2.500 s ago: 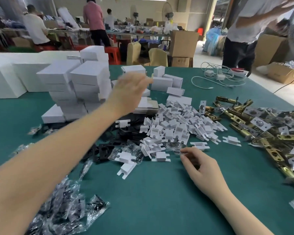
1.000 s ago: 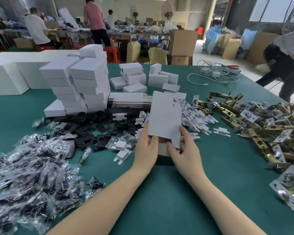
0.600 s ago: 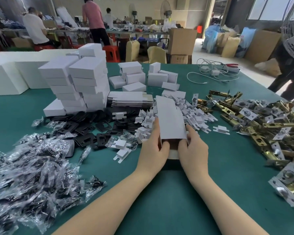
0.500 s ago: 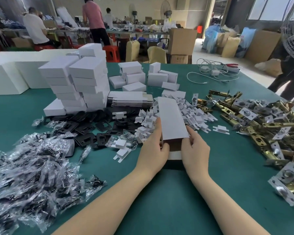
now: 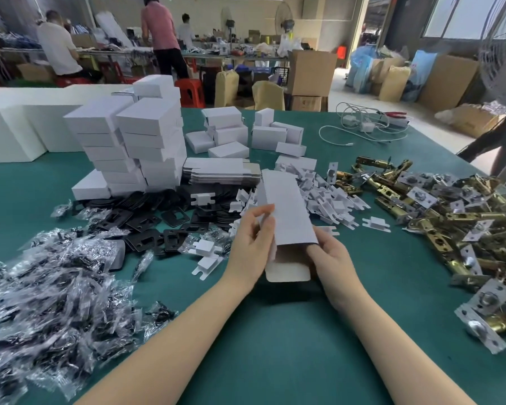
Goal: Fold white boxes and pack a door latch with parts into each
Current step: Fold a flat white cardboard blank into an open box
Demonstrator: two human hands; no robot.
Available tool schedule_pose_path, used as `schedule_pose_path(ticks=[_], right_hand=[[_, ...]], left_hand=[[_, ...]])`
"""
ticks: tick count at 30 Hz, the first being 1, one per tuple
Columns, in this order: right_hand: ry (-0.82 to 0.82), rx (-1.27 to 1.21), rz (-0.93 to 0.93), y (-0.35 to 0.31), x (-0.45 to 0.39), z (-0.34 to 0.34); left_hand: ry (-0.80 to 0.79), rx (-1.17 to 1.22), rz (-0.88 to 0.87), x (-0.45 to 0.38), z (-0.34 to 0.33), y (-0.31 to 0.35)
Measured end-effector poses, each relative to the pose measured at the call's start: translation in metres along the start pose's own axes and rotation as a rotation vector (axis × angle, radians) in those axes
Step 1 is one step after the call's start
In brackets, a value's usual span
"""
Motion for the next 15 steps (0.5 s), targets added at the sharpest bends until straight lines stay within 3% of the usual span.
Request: schedule_pose_path(ticks=[3, 5, 8, 12, 15], right_hand=[[-0.264, -0.138, -0.057, 0.000, 0.000, -0.010], [-0.134, -0.156, -0.169, 0.005, -0.003, -0.003], [0.152, 0.043, -0.241, 0.015, -0.007, 0.016], [0.182, 0.160, -0.109, 0.009, -0.005, 0.020], [0.128, 0.229, -0.087, 0.006, -0.004, 0.012]], left_hand=[[0.050, 0.097, 0.067, -0.003, 0.010, -0.003], [0.023, 0.128, 0.115, -0.003, 0.011, -0.007], [-0.106, 0.219, 0.204, -0.002, 0.002, -0.015], [-0.112, 0.146, 0.226, -0.001, -0.001, -0.016], [0.045, 0.066, 0.241, 0.001, 0.006, -0.016]])
Point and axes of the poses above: each hand's wrist, its own x-axis away from the middle knuckle, its own z-axis out of the back of the hand, y = z × x, the point moved 7 cm from there along -x, towards the middle knuckle, and after that the axes turned 6 degrees about x, right-handed, at the moved point
